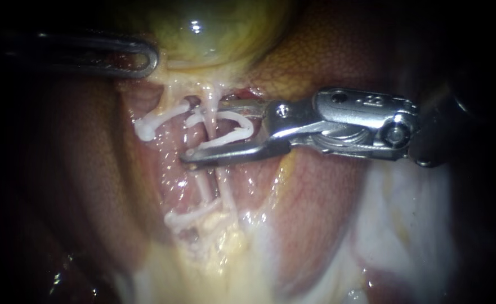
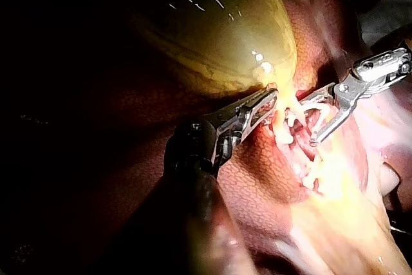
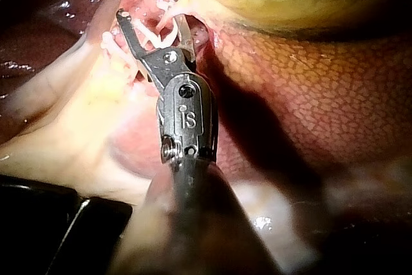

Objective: Clipping first clip right tube

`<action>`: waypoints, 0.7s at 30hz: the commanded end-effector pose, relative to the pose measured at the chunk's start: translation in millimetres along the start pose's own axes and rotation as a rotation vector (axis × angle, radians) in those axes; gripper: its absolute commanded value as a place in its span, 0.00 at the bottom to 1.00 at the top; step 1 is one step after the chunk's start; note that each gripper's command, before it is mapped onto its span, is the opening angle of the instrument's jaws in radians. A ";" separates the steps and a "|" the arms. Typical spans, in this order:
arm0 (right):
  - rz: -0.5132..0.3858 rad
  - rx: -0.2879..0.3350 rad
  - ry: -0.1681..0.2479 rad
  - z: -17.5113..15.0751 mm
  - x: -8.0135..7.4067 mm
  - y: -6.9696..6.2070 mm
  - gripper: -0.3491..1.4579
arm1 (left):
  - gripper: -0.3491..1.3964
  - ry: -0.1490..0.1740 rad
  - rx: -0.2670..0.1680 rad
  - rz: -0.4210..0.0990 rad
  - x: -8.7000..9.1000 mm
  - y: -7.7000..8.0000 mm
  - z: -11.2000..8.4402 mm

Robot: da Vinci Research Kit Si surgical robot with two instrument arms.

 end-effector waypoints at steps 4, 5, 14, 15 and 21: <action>-0.001 0.002 0.000 0.0 0.0 0.0 0.44 | 0.00 0.001 0.001 0.000 0.0 0.0 -0.1; 0.004 0.003 0.000 0.0 -0.1 0.0 0.44 | 0.00 0.001 0.001 0.000 0.0 0.0 -0.1; 0.040 0.058 -0.011 0.8 -2.4 -0.7 0.44 | 0.00 0.001 0.002 -0.001 0.0 0.1 -0.3; 0.043 0.063 -0.012 0.8 -2.6 -0.8 0.44 | 0.00 0.001 0.000 -0.001 0.0 0.1 -0.4; 0.070 0.114 -0.026 1.4 -4.7 -1.6 0.44 | 0.00 0.001 -0.002 -0.002 -0.2 0.3 -0.8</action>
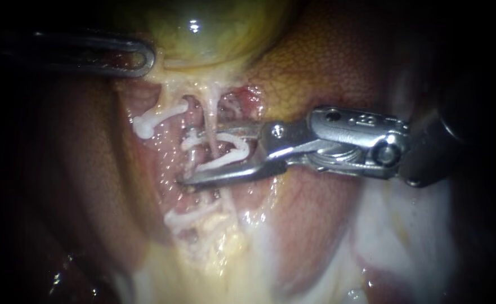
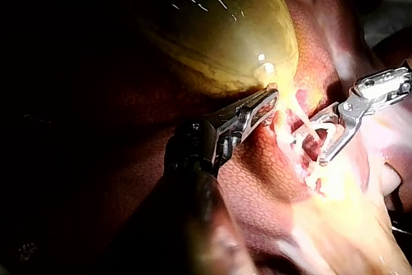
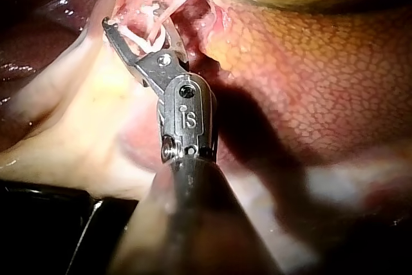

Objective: Clipping first clip right tube

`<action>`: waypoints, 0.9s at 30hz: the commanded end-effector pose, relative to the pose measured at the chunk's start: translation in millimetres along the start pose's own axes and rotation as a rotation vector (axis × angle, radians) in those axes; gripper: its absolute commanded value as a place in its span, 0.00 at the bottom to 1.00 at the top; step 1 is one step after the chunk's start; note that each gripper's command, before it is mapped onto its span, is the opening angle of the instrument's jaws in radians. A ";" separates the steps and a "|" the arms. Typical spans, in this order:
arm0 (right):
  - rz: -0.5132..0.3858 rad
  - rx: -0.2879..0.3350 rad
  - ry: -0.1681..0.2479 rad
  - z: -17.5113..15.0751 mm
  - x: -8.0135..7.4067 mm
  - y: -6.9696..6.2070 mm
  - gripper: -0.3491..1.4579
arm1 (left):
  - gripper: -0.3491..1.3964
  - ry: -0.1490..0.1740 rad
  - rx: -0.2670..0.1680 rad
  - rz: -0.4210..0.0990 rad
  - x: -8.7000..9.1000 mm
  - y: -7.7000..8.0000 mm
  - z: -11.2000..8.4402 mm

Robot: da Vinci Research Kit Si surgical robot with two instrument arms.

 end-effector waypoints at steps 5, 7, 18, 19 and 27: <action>0.027 0.039 -0.013 0.4 -1.5 -0.5 0.43 | 0.00 -0.001 -0.004 0.000 0.0 0.0 -0.1; 0.039 0.050 -0.018 0.4 -2.0 -0.6 0.43 | 0.00 -0.001 -0.004 0.000 0.0 0.0 -0.1; 0.093 0.142 0.019 0.3 -3.3 -1.1 0.42 | 0.00 -0.001 -0.005 -0.001 0.0 0.0 -0.2; 0.097 0.159 0.036 0.3 -3.3 -1.2 0.42 | 0.00 -0.001 -0.005 -0.001 0.0 0.0 -0.2; 0.125 0.254 0.104 0.5 -3.0 -2.3 0.41 | 0.00 -0.001 -0.005 -0.001 0.0 0.1 -0.2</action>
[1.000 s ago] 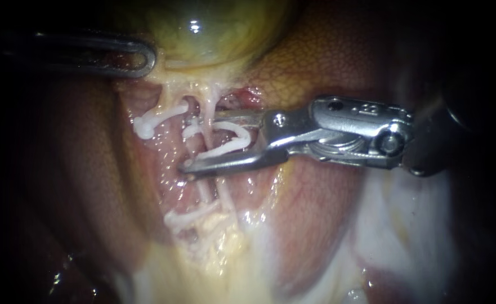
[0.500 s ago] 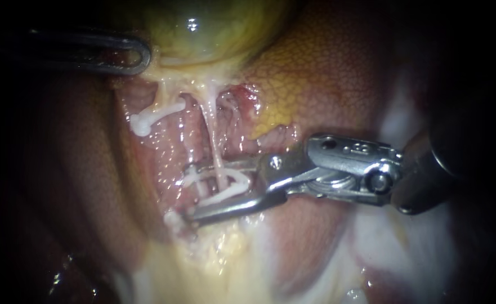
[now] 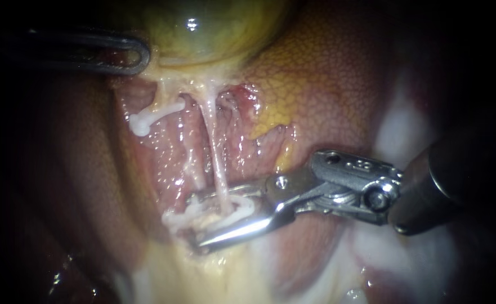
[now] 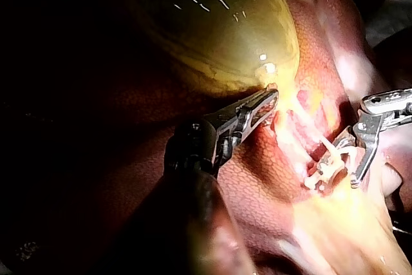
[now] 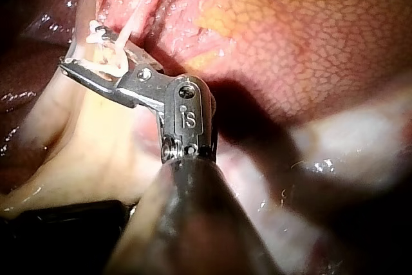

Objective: Clipping first clip right tube

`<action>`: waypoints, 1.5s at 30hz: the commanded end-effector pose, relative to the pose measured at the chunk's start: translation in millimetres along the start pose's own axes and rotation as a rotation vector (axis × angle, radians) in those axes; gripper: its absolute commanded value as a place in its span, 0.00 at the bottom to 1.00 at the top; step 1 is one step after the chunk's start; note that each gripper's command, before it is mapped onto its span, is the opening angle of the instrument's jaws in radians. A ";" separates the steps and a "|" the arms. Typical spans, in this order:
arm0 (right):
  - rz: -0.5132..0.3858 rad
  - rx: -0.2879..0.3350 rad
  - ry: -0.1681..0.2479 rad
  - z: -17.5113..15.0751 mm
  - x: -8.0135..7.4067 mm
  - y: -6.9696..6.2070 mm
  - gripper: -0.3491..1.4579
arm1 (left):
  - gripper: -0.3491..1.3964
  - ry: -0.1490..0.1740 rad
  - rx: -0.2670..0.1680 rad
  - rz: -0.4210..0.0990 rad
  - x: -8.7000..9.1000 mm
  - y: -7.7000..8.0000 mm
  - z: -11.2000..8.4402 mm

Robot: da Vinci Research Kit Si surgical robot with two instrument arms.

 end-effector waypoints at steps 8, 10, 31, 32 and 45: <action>0.011 0.022 -0.005 0.4 0.3 -0.5 0.37 | 0.00 0.000 0.000 0.000 0.0 0.1 0.0; 0.011 0.015 -0.002 0.3 0.4 -0.3 0.35 | 0.00 0.000 -0.001 0.000 0.0 0.1 0.1; 0.070 -0.004 0.035 0.0 0.8 0.8 0.00 | 0.00 -0.001 -0.004 0.000 0.1 0.2 0.0; 0.070 -0.001 0.034 0.1 0.8 0.8 0.00 | 0.00 -0.001 -0.004 0.000 0.1 0.2 0.0; 0.070 -0.001 0.034 0.1 0.8 0.7 0.00 | 0.00 -0.002 -0.007 0.000 0.1 0.4 -0.1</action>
